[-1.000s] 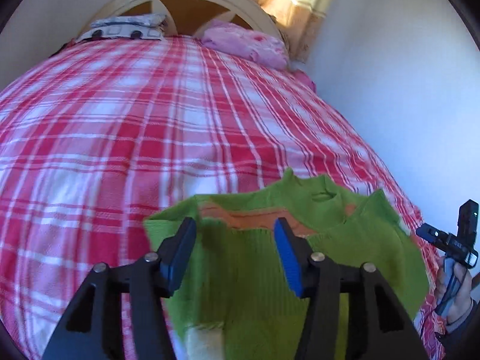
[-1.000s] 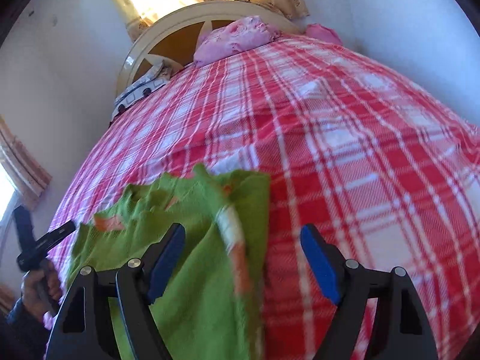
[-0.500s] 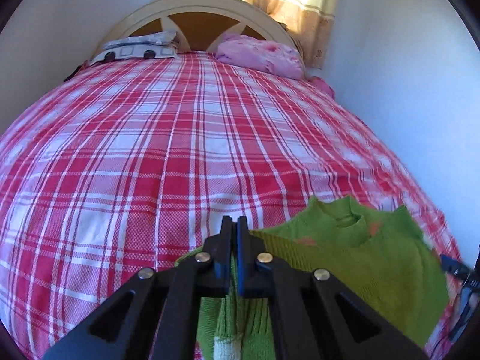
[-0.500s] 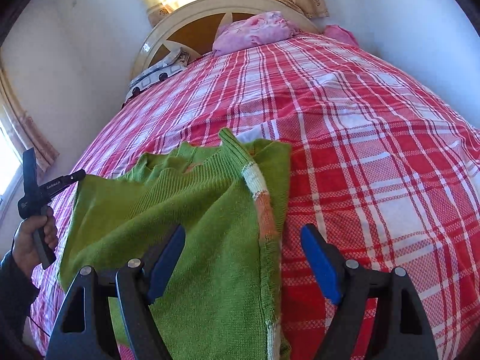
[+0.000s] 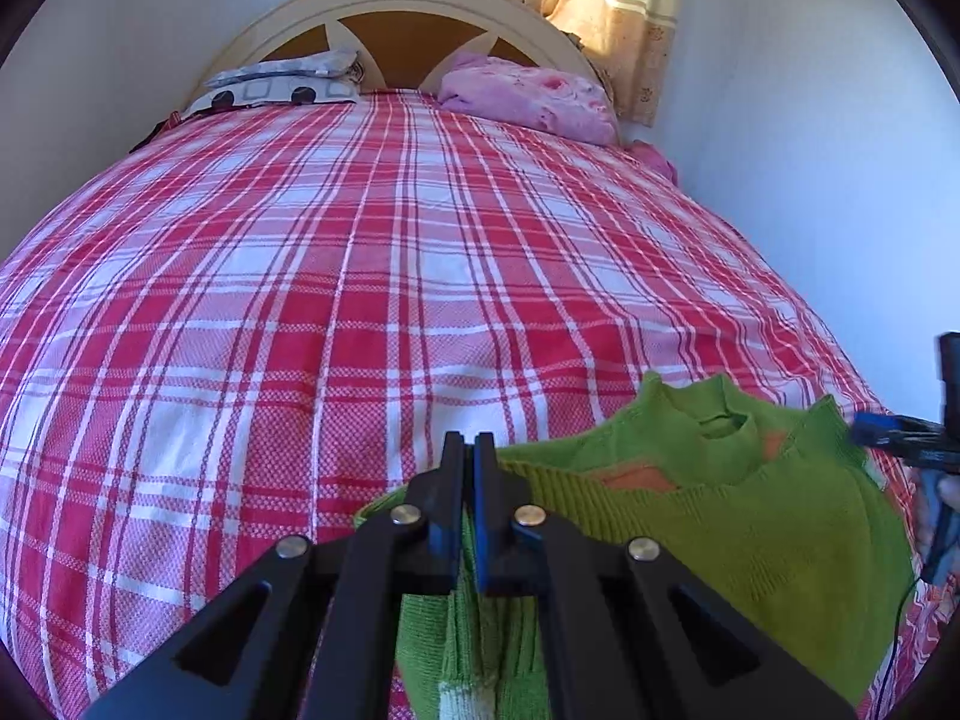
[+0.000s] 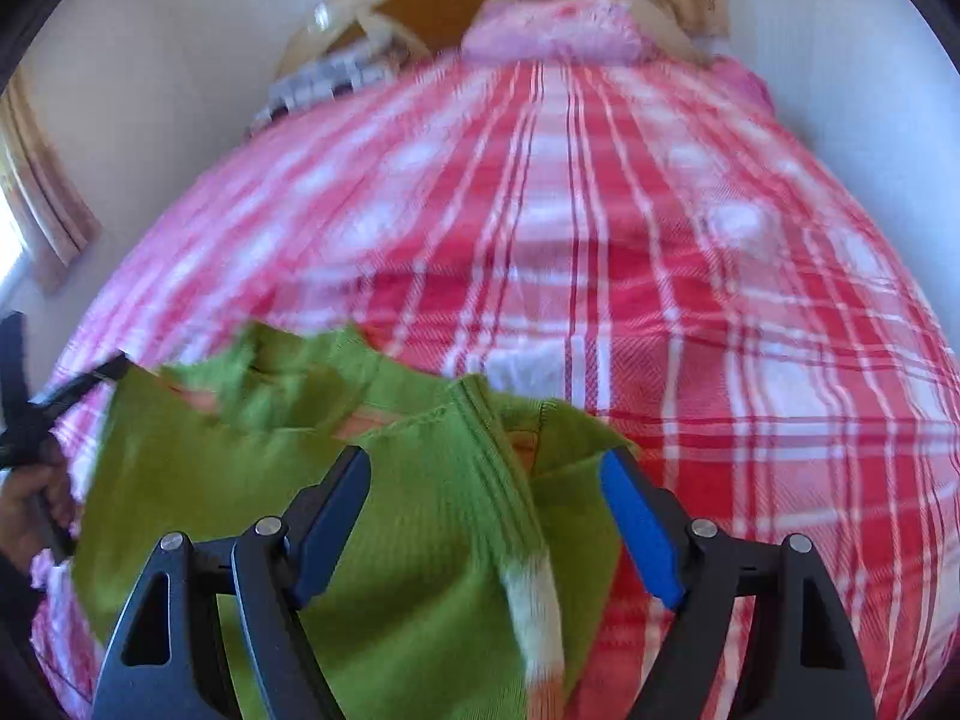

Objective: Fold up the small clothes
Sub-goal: 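Fold the hem over the sleeves with both grippers and release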

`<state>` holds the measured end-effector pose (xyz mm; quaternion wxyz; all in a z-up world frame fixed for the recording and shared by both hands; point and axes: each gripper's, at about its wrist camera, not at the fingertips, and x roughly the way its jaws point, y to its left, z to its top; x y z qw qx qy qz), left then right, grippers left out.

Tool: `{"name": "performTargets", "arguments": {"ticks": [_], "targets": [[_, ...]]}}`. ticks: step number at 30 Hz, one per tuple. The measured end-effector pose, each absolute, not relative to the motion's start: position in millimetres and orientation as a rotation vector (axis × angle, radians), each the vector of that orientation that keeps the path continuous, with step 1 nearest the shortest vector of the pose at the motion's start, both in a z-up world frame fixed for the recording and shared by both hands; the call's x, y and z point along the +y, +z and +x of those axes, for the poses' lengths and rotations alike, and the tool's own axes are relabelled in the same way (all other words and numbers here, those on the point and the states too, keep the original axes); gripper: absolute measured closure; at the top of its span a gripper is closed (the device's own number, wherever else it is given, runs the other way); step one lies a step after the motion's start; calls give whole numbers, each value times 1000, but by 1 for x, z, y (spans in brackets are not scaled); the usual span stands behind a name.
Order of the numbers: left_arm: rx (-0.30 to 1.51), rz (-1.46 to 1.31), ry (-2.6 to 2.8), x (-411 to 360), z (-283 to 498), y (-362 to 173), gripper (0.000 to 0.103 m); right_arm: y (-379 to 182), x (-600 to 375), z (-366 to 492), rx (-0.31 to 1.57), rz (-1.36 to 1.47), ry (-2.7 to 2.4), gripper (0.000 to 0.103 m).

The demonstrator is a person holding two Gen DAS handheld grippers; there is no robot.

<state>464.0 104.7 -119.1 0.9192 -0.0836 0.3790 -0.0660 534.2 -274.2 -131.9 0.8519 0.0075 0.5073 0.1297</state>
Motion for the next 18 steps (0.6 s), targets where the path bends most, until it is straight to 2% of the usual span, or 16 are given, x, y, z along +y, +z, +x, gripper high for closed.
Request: {"name": "performTargets", "arguments": {"ticks": [1,3,8,13,14,15,16,18], "targets": [[782,-177,-140,105,464,-119,100,-135,-271,536,1080,-5,281,97],[774,-172,-141,106,465,-116,101,-134,-260,533,1057,-89,277,97],[732,-223,-125,122,469,-108,100,-100,-294,527,915,50,236,98],[778,-222,-83,124,477,-130,100,-126,-295,536,995,16,200,97],[801,-211,-71,122,480,-137,100,-135,-295,538,1034,25,205,94],[824,-207,-56,121,482,-143,98,-142,-295,539,1065,34,203,82],[845,-216,-43,122,482,-148,98,-145,-295,538,1068,32,194,55],[844,-224,-7,126,477,-147,97,-141,-297,529,1052,8,183,22]]}}
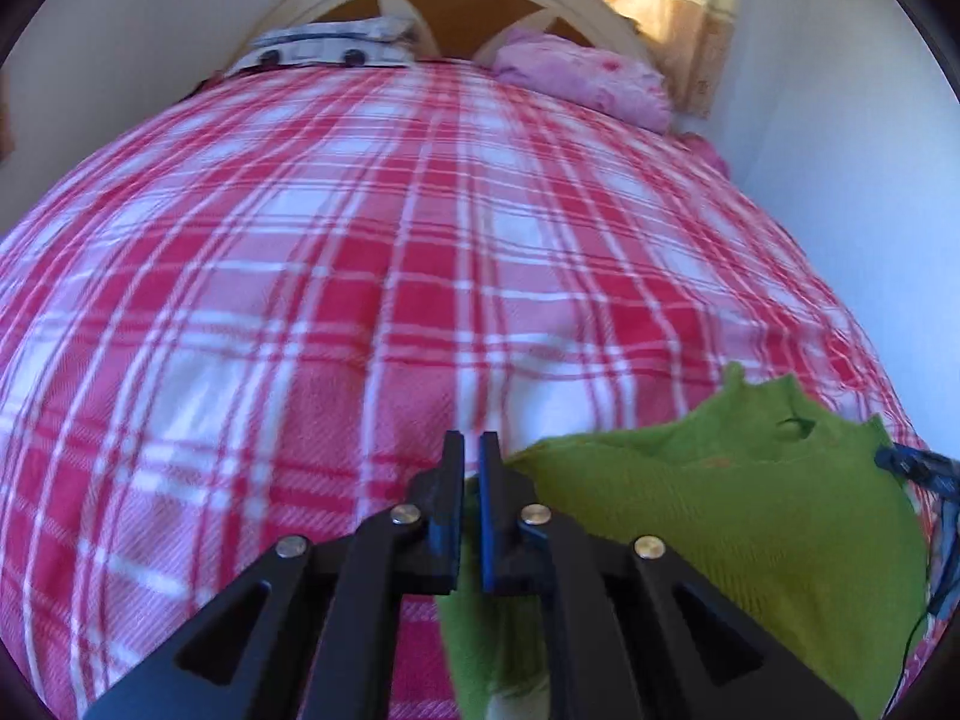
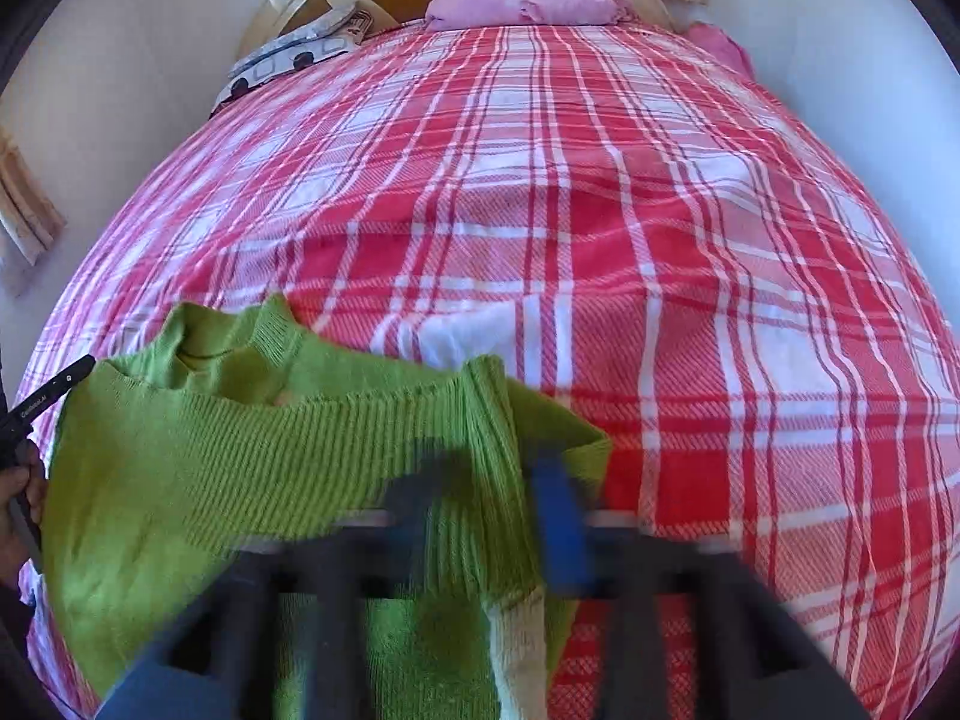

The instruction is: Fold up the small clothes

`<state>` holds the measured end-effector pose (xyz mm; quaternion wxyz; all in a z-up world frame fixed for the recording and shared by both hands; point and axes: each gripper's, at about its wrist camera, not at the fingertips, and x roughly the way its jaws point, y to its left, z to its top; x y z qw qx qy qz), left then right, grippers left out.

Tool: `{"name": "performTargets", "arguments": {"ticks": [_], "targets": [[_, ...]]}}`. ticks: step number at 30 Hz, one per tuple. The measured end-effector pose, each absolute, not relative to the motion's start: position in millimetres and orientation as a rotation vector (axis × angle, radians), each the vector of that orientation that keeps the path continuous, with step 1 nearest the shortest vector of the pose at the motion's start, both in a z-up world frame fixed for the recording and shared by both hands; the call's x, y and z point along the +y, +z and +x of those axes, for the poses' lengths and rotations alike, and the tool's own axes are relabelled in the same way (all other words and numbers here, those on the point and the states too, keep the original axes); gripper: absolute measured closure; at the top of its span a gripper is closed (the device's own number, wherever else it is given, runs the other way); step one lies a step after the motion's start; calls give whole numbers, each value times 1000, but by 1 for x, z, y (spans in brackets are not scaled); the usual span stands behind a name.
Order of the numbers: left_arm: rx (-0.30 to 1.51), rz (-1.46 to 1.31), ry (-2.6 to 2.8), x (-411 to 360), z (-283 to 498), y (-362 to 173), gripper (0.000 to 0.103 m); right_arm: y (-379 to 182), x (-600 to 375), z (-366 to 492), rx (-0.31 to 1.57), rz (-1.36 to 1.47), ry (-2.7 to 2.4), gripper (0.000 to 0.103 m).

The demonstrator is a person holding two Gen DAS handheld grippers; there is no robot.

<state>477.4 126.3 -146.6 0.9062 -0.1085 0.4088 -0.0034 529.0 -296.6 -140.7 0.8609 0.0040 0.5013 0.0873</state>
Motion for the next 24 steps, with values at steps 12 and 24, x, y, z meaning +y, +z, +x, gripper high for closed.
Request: {"name": "performTargets", "arguments": {"ticks": [12,24], "targets": [[719,-36,-58,81,351,-117,45,-91,-247,381,866,-101,453,23],[842,-137,41,101,314,-163,25,-125,-215,347,983,-122,411,22]]}}
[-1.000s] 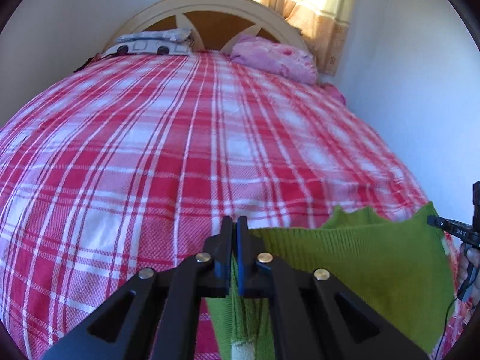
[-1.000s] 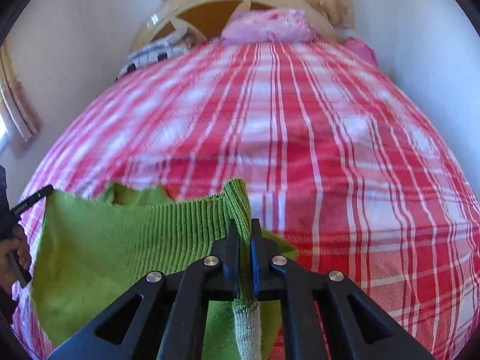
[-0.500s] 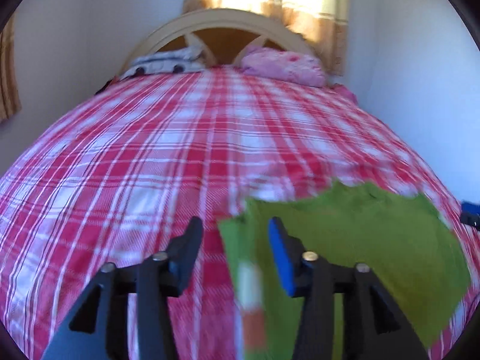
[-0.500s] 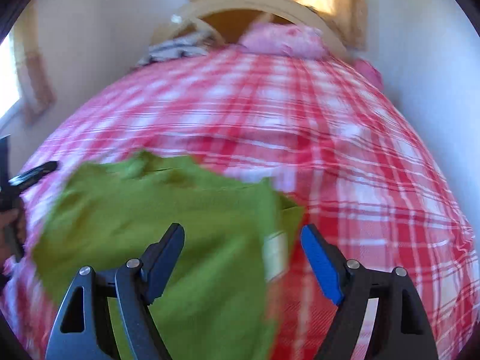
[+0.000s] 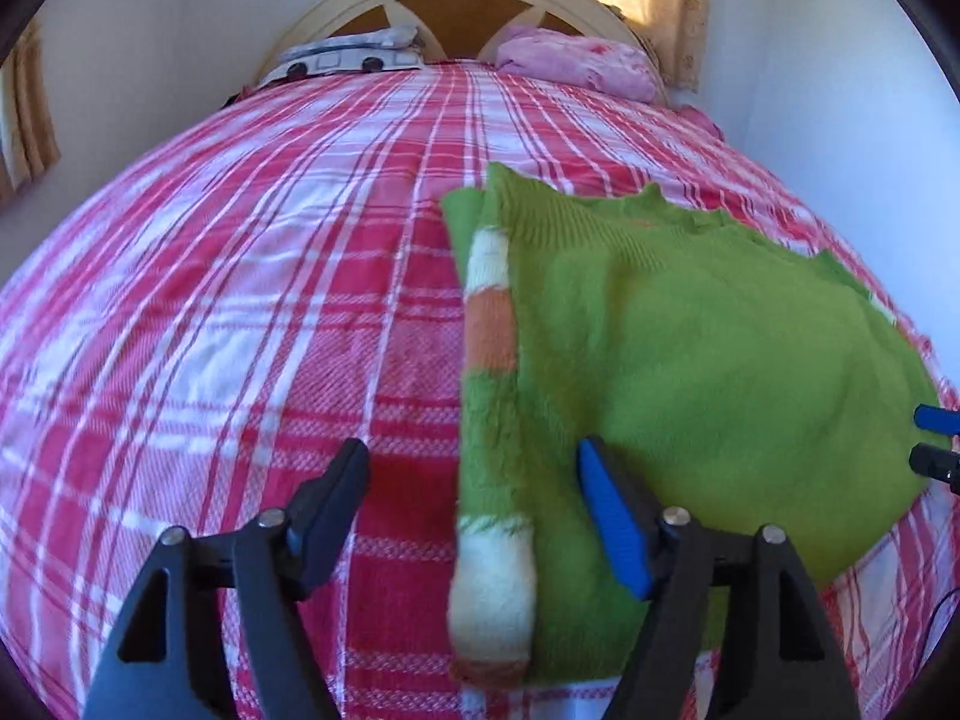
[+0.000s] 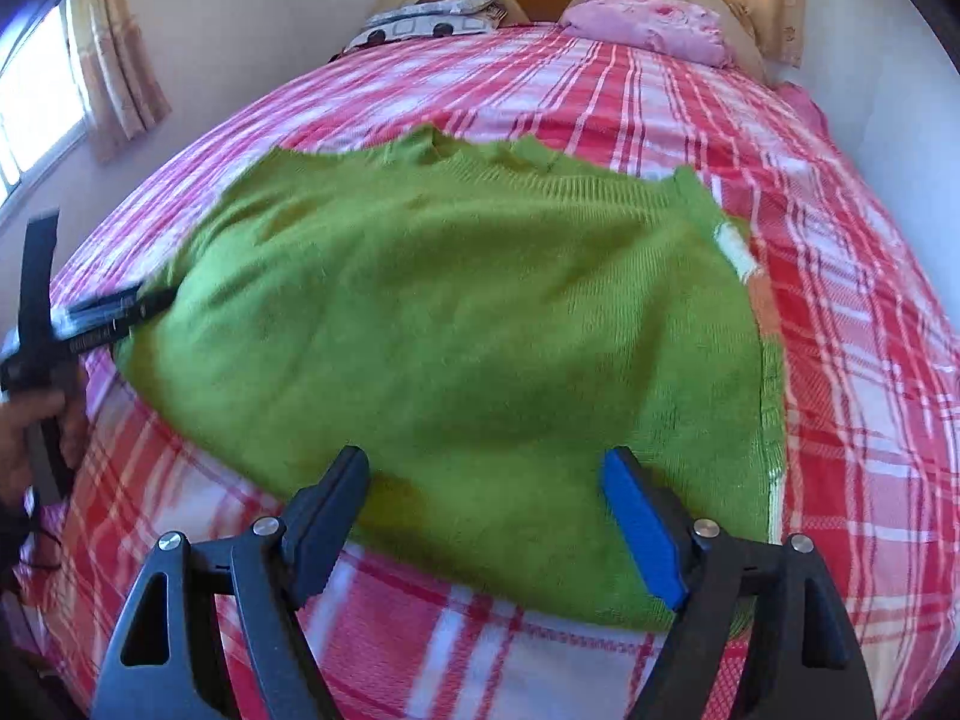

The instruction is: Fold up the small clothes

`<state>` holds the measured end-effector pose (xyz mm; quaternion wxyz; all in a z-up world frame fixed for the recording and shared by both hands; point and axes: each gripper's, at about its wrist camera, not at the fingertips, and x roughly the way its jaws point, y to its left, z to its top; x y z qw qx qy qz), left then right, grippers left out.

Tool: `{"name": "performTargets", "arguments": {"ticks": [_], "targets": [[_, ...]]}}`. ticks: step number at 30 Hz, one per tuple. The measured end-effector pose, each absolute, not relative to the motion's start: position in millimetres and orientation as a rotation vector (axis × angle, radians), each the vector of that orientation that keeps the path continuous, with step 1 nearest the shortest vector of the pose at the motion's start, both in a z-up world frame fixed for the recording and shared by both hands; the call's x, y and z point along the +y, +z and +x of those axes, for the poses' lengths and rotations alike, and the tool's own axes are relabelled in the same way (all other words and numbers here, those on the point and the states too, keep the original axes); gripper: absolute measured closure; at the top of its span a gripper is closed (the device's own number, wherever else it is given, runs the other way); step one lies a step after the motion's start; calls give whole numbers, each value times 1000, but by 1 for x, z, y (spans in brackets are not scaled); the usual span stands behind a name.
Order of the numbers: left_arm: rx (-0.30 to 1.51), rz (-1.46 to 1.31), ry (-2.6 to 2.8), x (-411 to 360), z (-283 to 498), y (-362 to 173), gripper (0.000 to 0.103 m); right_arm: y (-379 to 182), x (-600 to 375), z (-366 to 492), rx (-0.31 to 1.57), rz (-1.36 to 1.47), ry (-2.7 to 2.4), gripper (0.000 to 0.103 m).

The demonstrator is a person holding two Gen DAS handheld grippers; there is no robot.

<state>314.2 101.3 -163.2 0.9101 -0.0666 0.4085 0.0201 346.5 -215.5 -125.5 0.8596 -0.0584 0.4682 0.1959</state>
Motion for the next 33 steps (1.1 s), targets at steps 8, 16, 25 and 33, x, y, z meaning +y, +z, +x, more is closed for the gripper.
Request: {"name": "performTargets", "arguments": {"ticks": [8,16,25,33], "targets": [[840,-164,51,101,311,-167,19,-147,-137,346,1015,-252,443,22],[840,-139,71,98,303,-169,18,-128,-107,333,908,-258,406,22],[851,-131,75,99,298,-172,18,-158,-95,330,928,-224,430,22],[867,-126,66,99,290,-172,17,-158,-94,322,914,-236,419,22]]}}
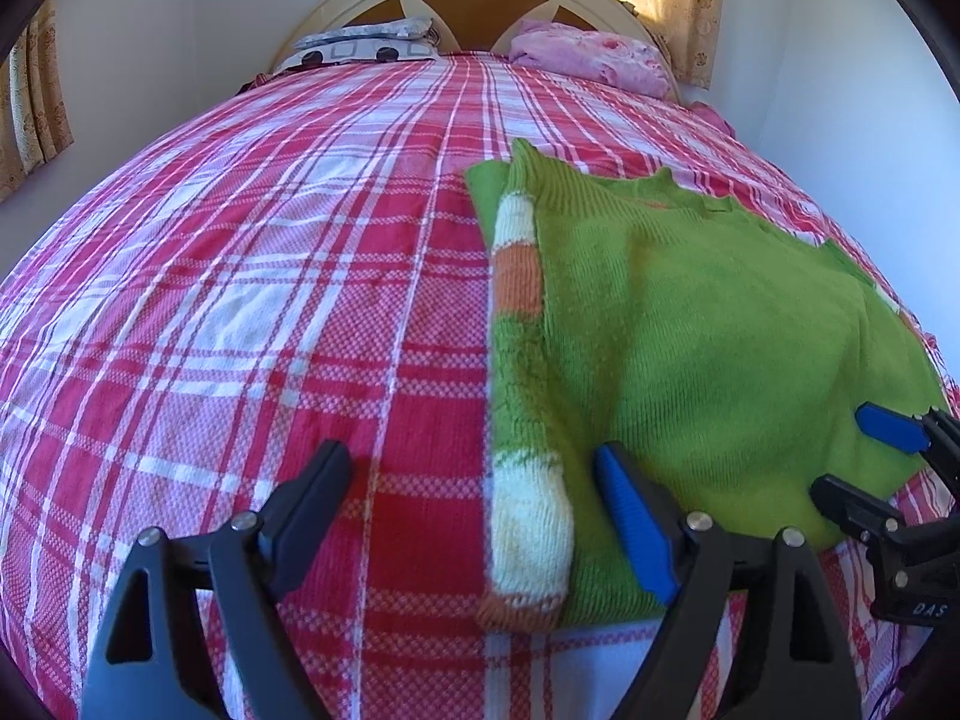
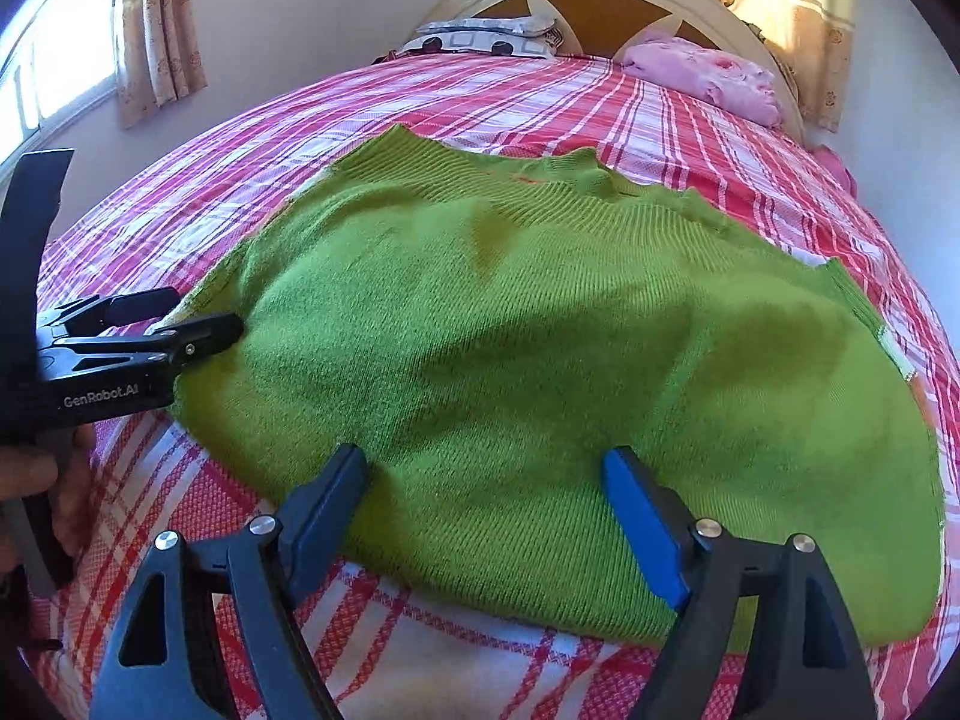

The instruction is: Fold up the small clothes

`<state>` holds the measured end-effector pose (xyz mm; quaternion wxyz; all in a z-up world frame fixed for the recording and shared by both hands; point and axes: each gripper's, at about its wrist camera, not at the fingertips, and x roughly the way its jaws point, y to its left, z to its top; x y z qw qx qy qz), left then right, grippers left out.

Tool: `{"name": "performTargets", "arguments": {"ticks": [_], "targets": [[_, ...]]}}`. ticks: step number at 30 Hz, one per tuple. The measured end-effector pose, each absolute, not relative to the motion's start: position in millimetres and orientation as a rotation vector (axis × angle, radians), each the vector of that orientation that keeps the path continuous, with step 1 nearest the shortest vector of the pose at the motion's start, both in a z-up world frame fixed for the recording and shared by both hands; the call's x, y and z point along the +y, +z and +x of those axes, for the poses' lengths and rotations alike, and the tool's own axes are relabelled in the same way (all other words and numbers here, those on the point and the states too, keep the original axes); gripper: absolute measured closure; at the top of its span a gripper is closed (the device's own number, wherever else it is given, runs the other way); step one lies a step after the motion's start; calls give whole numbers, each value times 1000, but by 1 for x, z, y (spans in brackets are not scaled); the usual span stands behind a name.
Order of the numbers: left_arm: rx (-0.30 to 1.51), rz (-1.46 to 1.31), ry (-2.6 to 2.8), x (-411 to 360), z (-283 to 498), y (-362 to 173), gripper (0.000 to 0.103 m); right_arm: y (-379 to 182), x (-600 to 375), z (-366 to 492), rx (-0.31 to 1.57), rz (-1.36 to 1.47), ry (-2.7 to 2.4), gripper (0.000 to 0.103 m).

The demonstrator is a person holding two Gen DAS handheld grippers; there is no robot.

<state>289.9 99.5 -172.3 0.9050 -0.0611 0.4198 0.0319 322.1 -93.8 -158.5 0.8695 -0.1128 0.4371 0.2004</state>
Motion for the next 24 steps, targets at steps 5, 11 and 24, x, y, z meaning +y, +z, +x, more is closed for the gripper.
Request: {"name": "performTargets", "arguments": {"ticks": [5,11,24], "targets": [[839,-187,30,108,282,-169,16,-154,-94,318,904,-242,412,21],[812,-267,12,123,266,-164,16,-150,-97,312,901,-255,422,21],[770,-454,51,199,261,-165,16,-127,10,253,680,-663,581,24]]}}
